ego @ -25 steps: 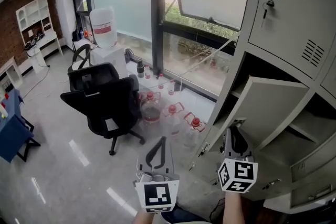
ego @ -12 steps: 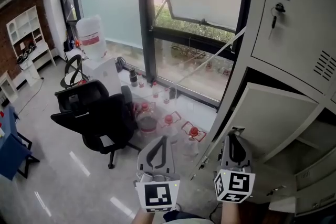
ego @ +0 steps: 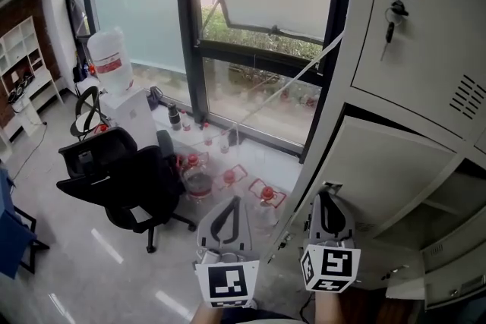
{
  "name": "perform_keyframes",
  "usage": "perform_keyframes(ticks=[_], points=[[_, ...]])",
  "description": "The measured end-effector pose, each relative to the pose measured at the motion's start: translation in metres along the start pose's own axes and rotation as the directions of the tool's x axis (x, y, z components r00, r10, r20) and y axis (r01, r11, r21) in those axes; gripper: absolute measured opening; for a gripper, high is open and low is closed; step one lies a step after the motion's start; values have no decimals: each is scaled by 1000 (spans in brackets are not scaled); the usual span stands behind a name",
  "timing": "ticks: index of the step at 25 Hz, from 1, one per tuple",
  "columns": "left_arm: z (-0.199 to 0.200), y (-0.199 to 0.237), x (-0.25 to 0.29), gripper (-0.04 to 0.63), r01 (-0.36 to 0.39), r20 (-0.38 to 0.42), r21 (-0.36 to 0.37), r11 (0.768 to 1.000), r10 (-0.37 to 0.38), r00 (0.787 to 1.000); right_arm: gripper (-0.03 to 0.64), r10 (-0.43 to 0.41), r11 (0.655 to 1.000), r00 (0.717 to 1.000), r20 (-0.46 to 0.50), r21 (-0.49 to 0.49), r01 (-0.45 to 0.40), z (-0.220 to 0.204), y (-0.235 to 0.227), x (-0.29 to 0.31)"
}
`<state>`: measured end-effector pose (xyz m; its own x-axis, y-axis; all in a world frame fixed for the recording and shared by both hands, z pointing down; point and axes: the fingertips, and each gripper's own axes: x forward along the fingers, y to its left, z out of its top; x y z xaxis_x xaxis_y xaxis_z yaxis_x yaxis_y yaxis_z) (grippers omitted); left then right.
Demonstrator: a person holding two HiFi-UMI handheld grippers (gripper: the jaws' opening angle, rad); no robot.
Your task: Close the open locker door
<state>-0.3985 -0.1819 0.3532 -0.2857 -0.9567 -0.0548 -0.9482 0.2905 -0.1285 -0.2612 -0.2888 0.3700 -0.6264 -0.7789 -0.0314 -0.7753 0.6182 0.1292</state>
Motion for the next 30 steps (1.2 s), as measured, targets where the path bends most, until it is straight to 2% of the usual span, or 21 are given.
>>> perform_keyframes(ticks=[6, 11, 14, 18, 27, 30], points=[[-7, -3, 12, 2, 30, 2, 29, 999, -30, 1000, 44, -34, 999, 999, -9, 1, 34, -1, -6, 13], [-9, -2, 22, 2, 44, -14, -8, 999, -44, 999, 41, -66, 998, 998, -15, 5, 66, -2, -11, 21], [-8, -2, 31, 2, 69, -9, 10, 998, -69, 998, 41, -89, 996, 996, -21, 6, 89, -2, -13, 26], [-7, -1, 41, 2, 96, -16, -24, 995, -96, 995, 41, -125, 992, 992, -35, 3, 125, -3, -16, 31], [-11, 1, 59, 2, 165, -29, -33, 986, -165, 986, 41, -185, 983, 982, -47, 3, 186, -3, -20, 38], [-13, 1, 64, 2, 189, -29, -14, 982, -190, 981, 41, -203, 979, 978, -48, 2, 203, -3, -21, 39]])
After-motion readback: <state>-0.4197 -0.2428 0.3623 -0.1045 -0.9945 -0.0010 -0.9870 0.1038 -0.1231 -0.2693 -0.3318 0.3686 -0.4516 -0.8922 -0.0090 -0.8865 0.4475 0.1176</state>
